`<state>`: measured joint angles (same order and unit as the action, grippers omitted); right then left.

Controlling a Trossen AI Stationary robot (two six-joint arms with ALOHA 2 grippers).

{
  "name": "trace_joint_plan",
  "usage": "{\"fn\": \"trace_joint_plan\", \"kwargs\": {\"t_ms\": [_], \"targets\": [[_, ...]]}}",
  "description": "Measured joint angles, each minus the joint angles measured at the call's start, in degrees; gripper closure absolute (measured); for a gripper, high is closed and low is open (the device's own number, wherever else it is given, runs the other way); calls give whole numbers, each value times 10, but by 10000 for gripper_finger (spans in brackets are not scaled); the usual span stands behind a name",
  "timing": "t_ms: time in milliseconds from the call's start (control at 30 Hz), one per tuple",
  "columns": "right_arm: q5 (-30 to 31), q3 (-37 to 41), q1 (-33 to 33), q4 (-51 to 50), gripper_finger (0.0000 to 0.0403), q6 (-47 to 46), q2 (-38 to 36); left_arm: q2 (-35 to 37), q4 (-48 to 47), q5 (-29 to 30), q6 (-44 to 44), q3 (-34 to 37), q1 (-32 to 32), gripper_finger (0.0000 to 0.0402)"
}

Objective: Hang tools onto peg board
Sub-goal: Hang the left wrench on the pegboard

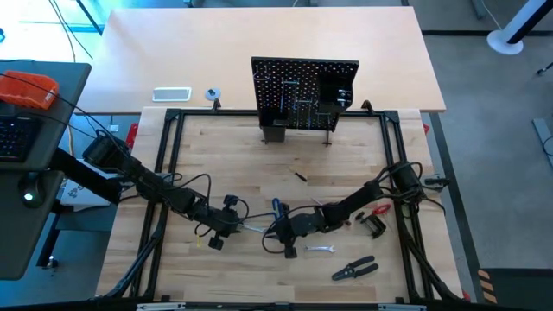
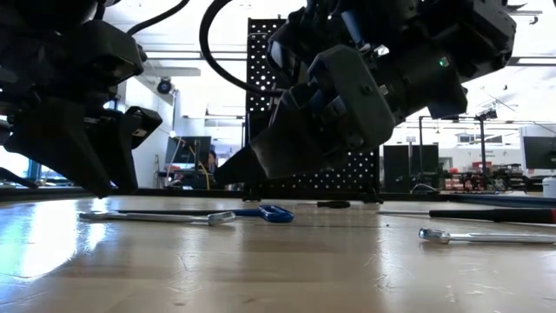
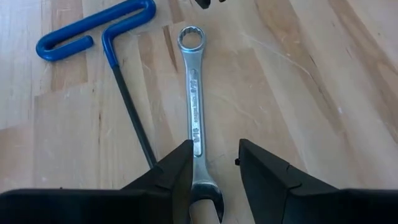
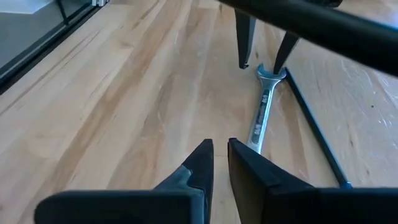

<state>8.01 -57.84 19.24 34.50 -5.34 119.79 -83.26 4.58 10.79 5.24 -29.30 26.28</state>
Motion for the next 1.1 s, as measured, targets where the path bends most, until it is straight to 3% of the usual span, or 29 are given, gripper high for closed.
{"fn": "trace_joint_plan", "kwargs": {"t_ms": [567, 1100], "targets": [[-22, 0, -16, -25, 369, -9, 0, 0, 13, -1, -10, 0, 0, 280], [-19, -16, -17, 14, 369, -52, 62, 0, 5, -9, -9, 0, 0, 280]]}}
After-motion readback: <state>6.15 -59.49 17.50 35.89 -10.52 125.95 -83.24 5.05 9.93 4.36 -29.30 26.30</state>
